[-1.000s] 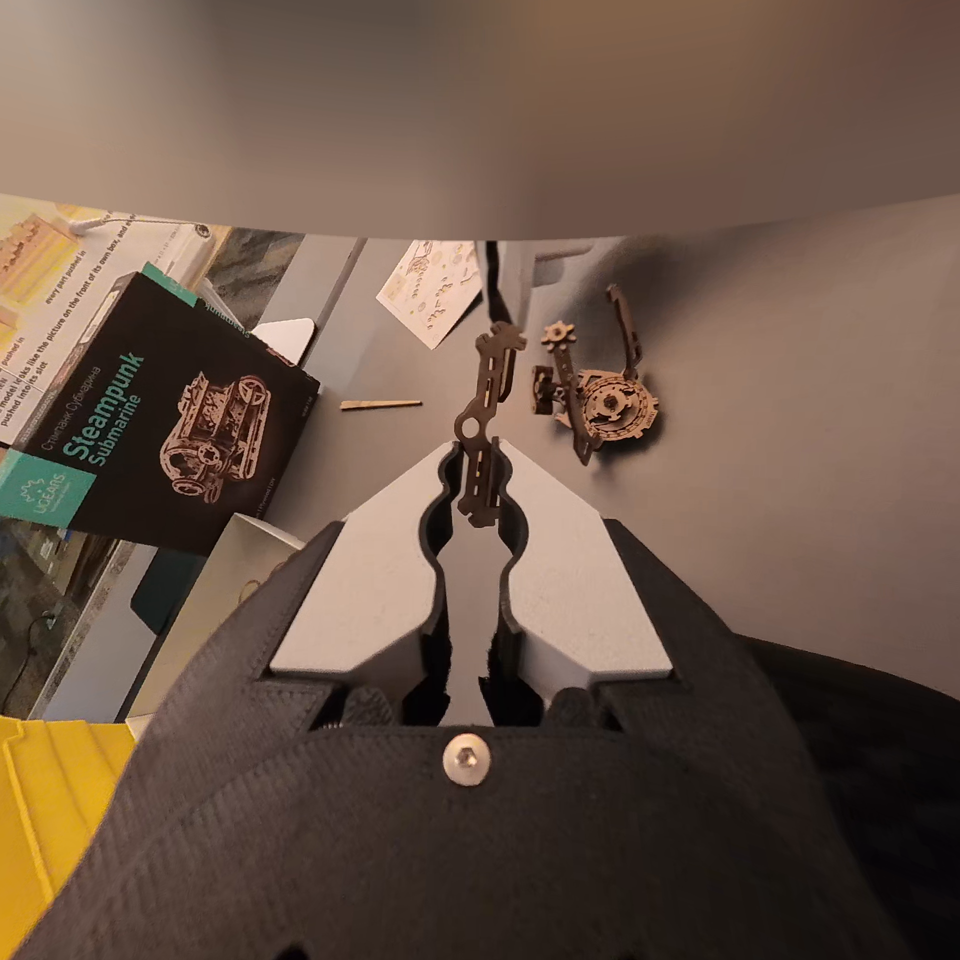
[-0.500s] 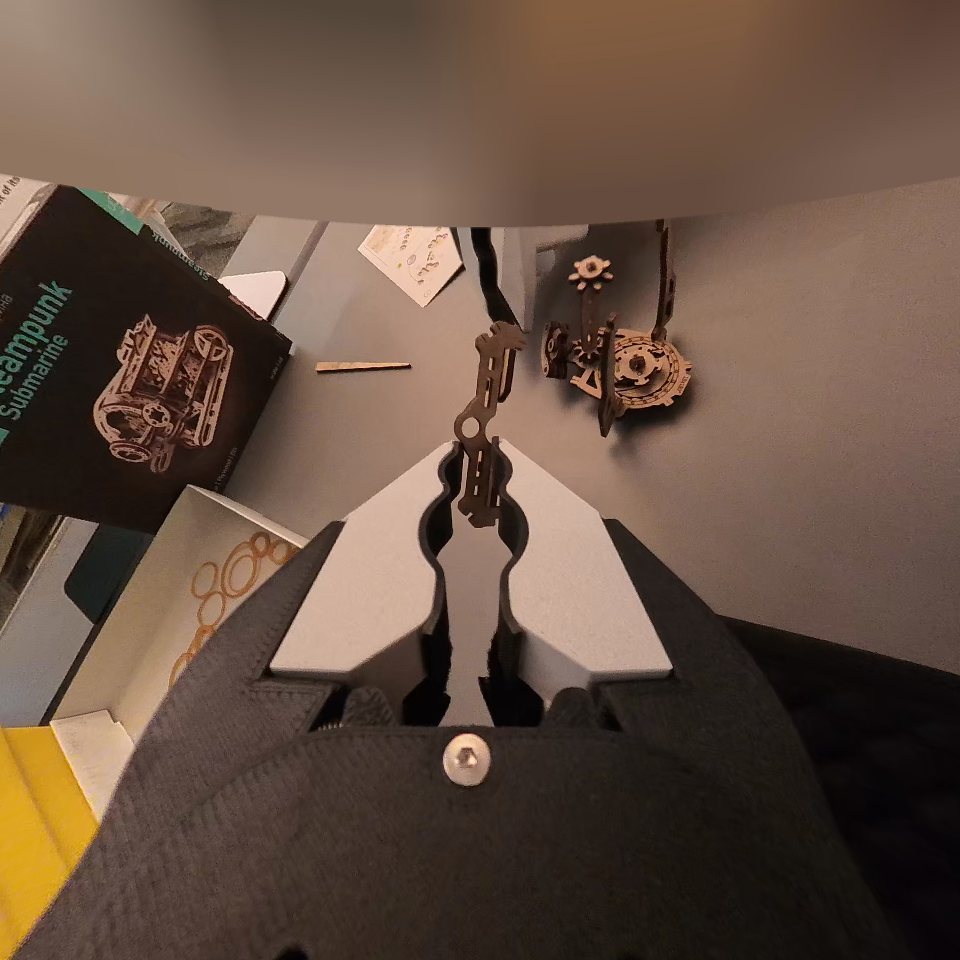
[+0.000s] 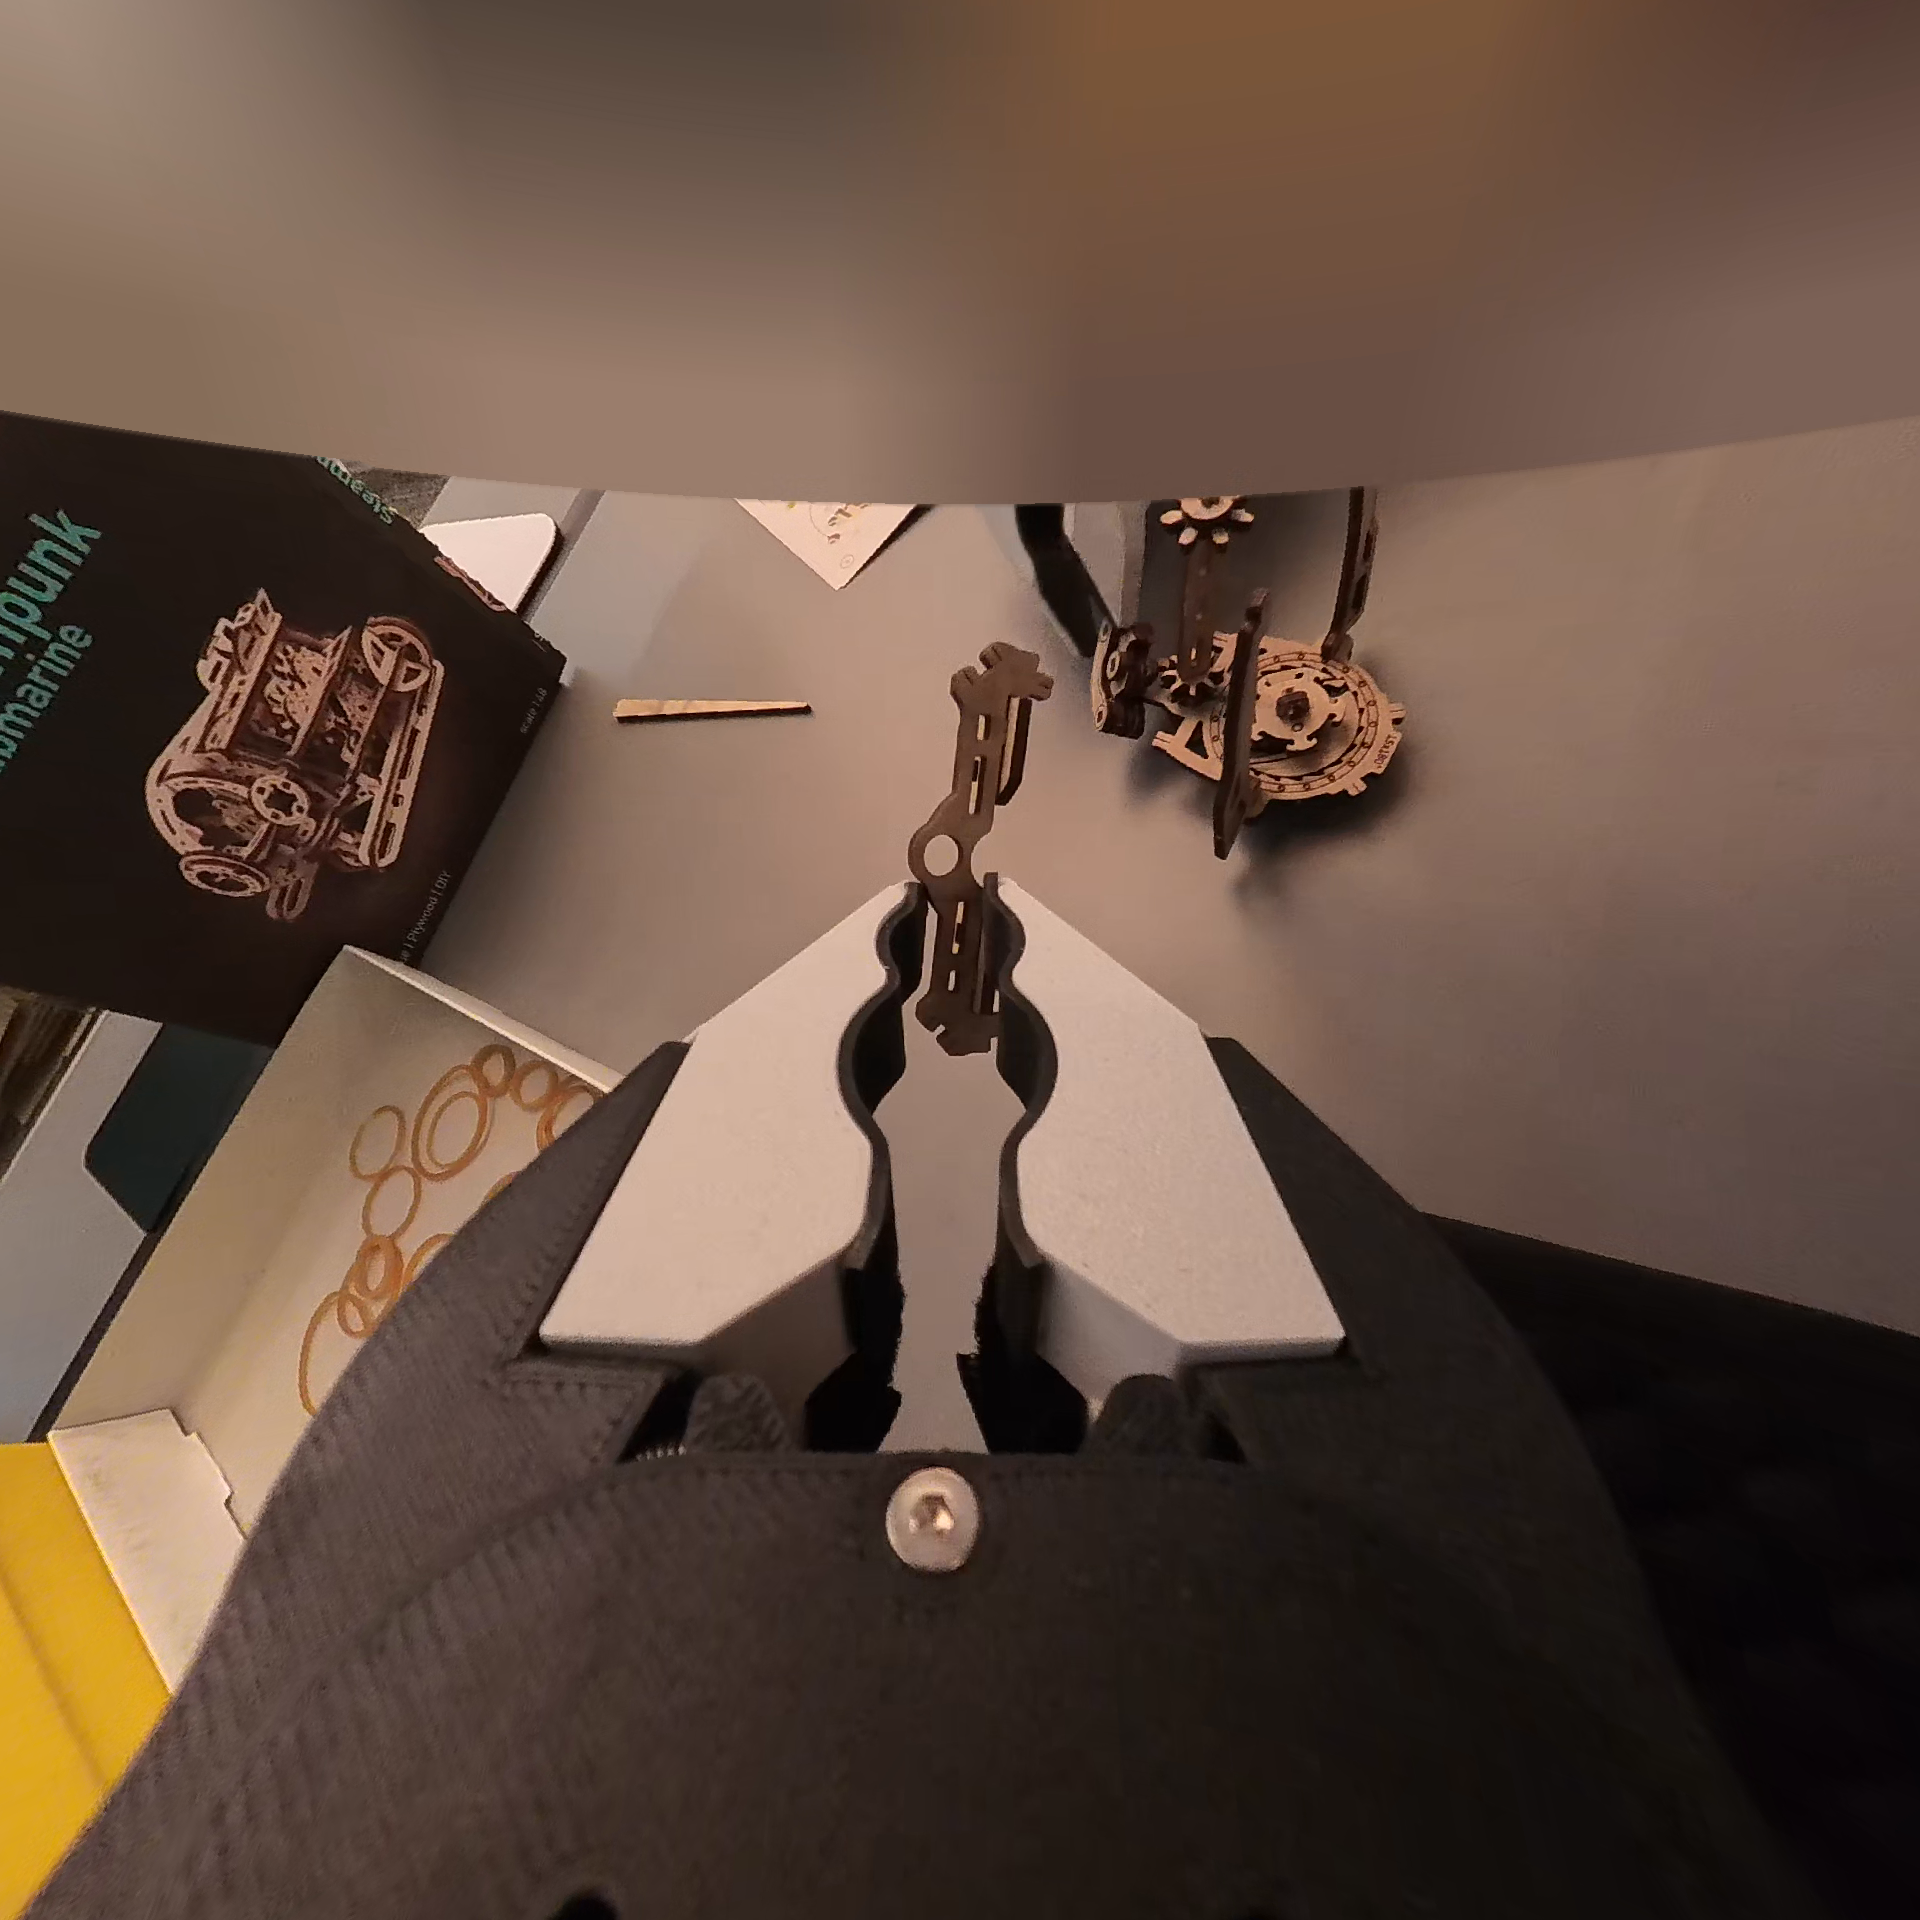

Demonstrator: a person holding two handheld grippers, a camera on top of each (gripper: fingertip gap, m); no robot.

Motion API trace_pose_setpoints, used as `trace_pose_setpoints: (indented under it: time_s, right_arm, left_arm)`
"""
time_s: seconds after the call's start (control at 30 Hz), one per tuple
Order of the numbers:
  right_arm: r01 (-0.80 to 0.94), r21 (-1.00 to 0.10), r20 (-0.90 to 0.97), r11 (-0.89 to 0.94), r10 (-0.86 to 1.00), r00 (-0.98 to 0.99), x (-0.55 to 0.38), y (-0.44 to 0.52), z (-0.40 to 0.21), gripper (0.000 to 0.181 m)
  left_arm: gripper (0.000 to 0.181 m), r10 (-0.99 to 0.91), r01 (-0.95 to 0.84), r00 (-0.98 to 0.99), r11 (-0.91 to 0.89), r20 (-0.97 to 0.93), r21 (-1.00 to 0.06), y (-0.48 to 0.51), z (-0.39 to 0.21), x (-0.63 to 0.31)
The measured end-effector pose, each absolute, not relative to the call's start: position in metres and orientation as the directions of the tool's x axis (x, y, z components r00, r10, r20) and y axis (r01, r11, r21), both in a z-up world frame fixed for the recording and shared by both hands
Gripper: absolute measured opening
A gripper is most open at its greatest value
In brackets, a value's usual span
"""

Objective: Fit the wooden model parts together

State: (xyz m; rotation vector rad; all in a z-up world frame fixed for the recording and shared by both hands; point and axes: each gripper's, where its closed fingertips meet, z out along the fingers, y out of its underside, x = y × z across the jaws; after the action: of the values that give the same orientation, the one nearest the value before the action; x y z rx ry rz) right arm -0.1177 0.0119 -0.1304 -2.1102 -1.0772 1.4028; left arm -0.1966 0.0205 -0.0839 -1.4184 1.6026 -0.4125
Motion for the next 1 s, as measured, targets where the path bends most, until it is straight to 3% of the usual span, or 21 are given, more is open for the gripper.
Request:
trace_pose_setpoints:
  time_s: [0.3,0.57,1.0]
  right_arm:
    - [0.387,-0.645,-0.651,-0.659,0.739,0.174,-0.119,0.004,-0.130,0.015]
    - [0.232,-0.568,-0.774,-0.790,0.608,0.174,-0.116,0.026,-0.117,0.019]
    - [0.361,-0.570,-0.739,-0.738,0.652,0.167,-0.122,0.008,-0.132,0.013]
  left_arm:
    - [0.008,-0.912,-0.605,0.083,0.275,-0.403,-0.747,0.020,-0.089,-0.196]
    - [0.008,-0.910,-0.614,0.074,0.280,-0.408,-0.738,0.019,-0.091,-0.196]
    - [0.008,-0.913,-0.616,0.067,0.280,-0.403,-0.736,0.018,-0.094,-0.197]
